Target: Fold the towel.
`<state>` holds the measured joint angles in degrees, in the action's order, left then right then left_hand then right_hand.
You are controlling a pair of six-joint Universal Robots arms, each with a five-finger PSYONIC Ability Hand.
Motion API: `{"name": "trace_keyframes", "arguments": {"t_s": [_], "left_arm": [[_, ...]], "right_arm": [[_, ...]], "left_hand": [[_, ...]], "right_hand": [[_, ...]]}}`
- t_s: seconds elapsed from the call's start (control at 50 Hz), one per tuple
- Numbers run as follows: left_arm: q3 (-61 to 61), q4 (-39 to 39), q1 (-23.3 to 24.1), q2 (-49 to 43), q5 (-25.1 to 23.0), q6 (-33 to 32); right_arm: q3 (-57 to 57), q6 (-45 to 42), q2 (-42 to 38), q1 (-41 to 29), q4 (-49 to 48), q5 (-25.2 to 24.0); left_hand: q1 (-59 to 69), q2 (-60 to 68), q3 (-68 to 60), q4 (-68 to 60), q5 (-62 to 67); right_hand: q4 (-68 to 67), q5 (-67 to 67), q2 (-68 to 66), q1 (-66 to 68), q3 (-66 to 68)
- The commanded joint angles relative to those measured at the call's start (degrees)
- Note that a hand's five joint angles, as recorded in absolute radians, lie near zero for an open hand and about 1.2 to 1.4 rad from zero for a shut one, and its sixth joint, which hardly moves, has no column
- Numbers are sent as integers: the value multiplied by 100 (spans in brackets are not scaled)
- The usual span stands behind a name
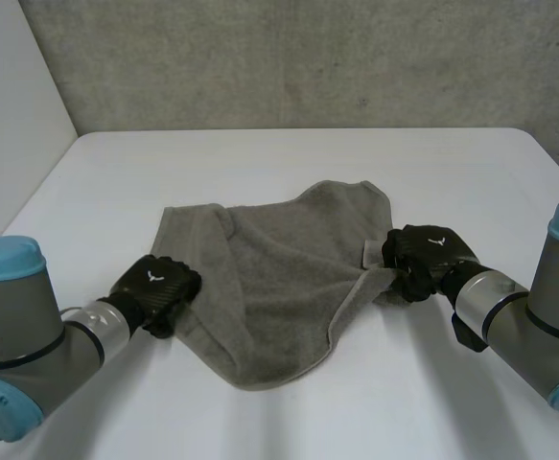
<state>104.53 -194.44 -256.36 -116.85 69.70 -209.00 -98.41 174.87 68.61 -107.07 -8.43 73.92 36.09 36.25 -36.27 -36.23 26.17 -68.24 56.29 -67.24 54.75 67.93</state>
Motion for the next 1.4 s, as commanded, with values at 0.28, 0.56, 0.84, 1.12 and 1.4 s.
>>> {"name": "trace_keyframes", "arguments": {"t_s": [0.28,0.56,0.84,1.12,1.4], "left_arm": [[-416,20,253,-286,-9,35],[-320,195,183,449,53,96],[-425,1804,60,3353,62,70],[-1365,3491,34,1823,185,-510],[-6509,2405,623,-637,1581,270]], "right_arm": [[-20,-41,-23,1,-10,0],[303,-478,100,28,235,35],[1658,-2633,1208,-60,2926,158],[2836,-4075,-49,-719,4147,975],[5489,-2987,-1298,-1080,270,1529]], "left_hand": [[3445,3430,-3427,-3431,3437],[4391,4375,-4373,-4377,4383],[4391,4375,-4373,-4377,4383],[4391,4375,-4373,-4377,4383],[4391,4375,-4373,-4377,4383]], "right_hand": [[-1176,1371,-1276,2525,1207],[-1176,1371,-1276,2525,1207],[-1176,1371,-1276,2525,1207],[-1176,1371,-1276,2525,1207],[-1176,1371,-1276,2525,1207]]}}
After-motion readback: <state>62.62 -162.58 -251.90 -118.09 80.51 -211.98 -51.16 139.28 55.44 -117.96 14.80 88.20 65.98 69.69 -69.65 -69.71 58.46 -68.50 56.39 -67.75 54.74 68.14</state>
